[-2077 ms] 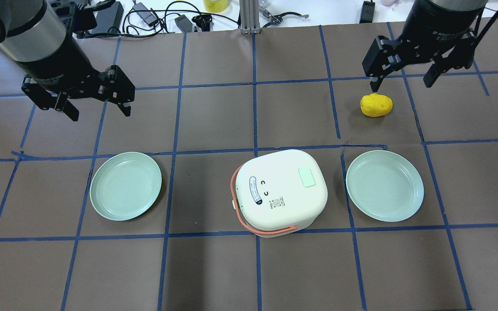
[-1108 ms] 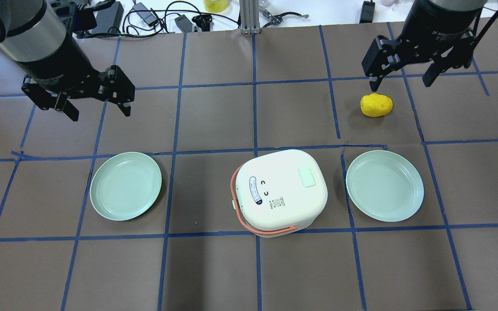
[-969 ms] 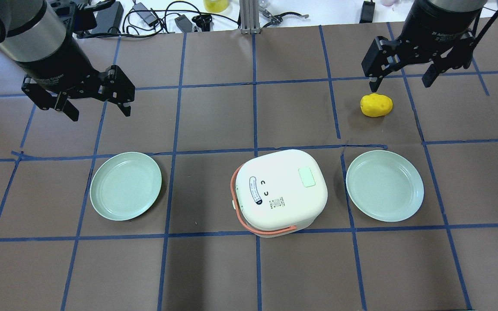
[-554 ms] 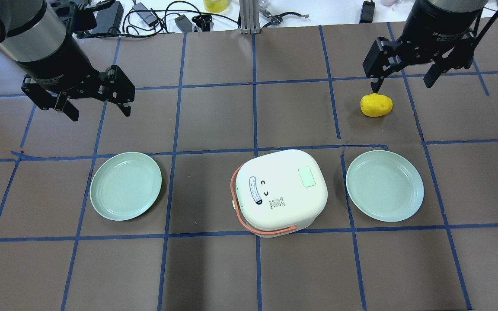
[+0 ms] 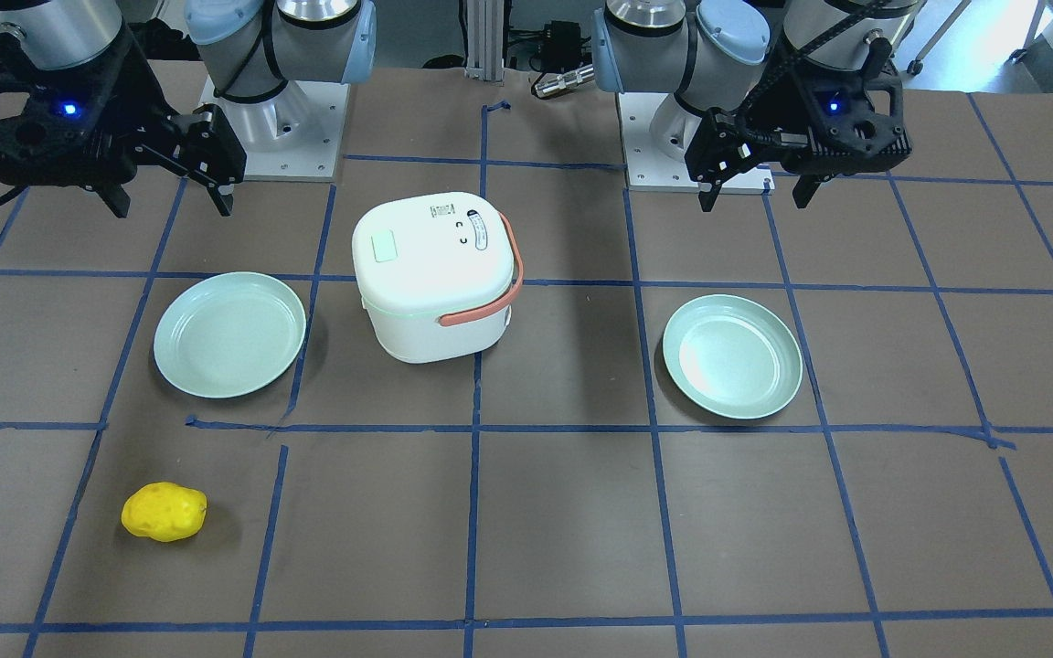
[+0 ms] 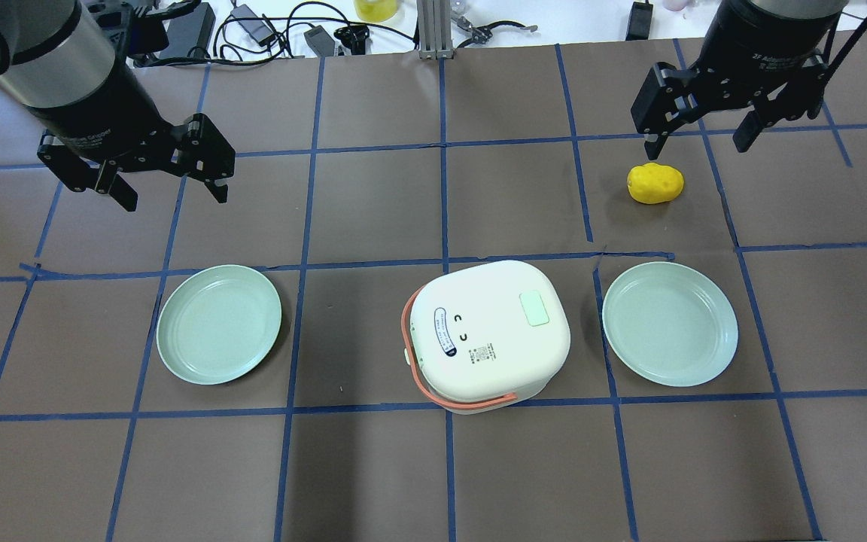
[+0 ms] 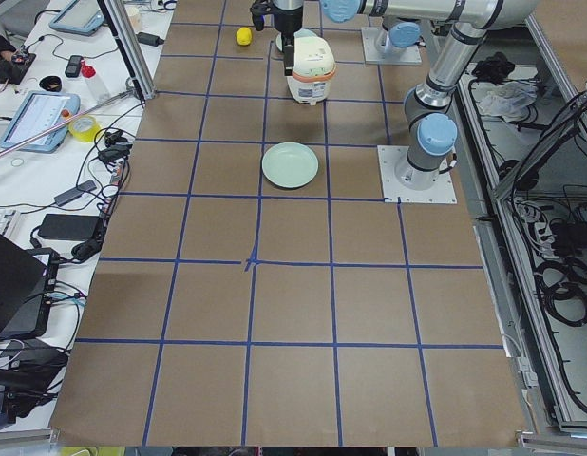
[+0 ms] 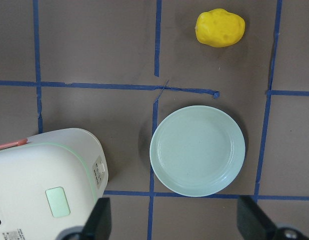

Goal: Press rice cooker button

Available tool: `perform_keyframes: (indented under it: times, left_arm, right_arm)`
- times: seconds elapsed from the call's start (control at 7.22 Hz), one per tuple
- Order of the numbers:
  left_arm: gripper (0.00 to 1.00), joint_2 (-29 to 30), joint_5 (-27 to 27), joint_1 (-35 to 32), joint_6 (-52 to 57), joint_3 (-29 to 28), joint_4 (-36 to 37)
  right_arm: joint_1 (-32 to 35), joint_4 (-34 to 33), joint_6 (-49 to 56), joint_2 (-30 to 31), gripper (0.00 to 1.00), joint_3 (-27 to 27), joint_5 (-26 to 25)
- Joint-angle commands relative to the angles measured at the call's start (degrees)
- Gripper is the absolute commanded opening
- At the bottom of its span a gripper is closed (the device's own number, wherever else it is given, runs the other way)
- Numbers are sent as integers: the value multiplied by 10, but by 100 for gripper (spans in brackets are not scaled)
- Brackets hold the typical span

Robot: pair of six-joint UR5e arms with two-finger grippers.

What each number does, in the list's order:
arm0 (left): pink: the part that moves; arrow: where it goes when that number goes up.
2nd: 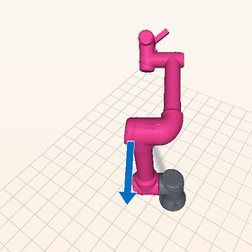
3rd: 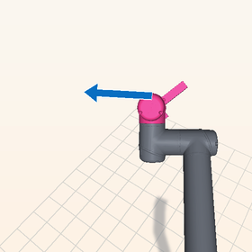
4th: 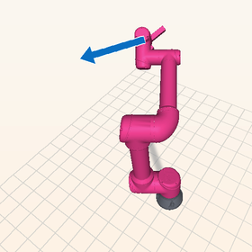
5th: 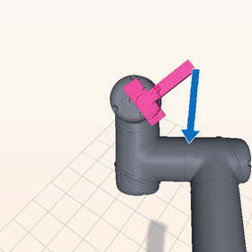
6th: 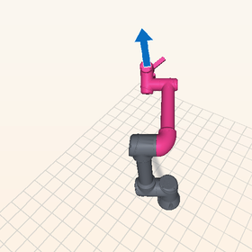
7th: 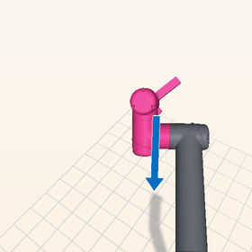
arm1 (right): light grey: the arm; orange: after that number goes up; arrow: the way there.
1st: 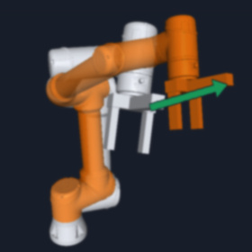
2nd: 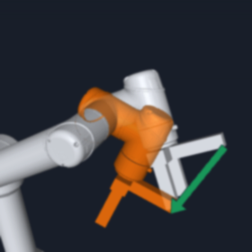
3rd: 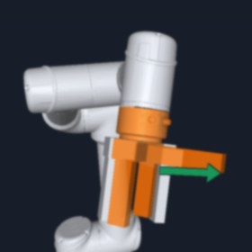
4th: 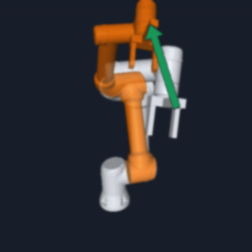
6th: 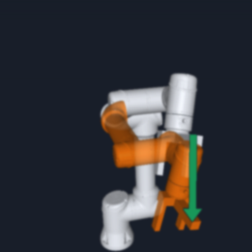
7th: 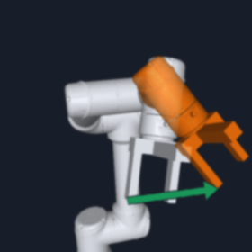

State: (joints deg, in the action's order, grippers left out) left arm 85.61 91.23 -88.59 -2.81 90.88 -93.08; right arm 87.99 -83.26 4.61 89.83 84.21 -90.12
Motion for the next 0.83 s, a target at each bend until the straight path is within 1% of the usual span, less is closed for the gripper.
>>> perform_keyframes:
  times: [0.0, 0.14, 0.28, 0.42, 0.55, 0.69]
  left_arm:
    - [100, 0, 0, 0, 0, 0, 0]
    - [100, 0, 0, 0, 0, 0, 0]
    - [100, 0, 0, 0, 0, 0, 0]
    - [100, 0, 0, 0, 0, 0, 0]
    - [100, 0, 0, 0, 0, 0, 0]
    - [100, 0, 0, 0, 0, 0, 0]
  right_arm:
    - [2, 12, -1, 2, 17, 2, 19]
    - [3, 47, -3, 2, 4, 4, 46]
    - [16, 48, -4, 1, 3, 10, 46]
    - [50, 47, -12, -4, 2, 10, 45]
    - [69, 48, -23, -5, 0, 15, 43]
    - [79, 46, -55, -5, 0, 37, 47]
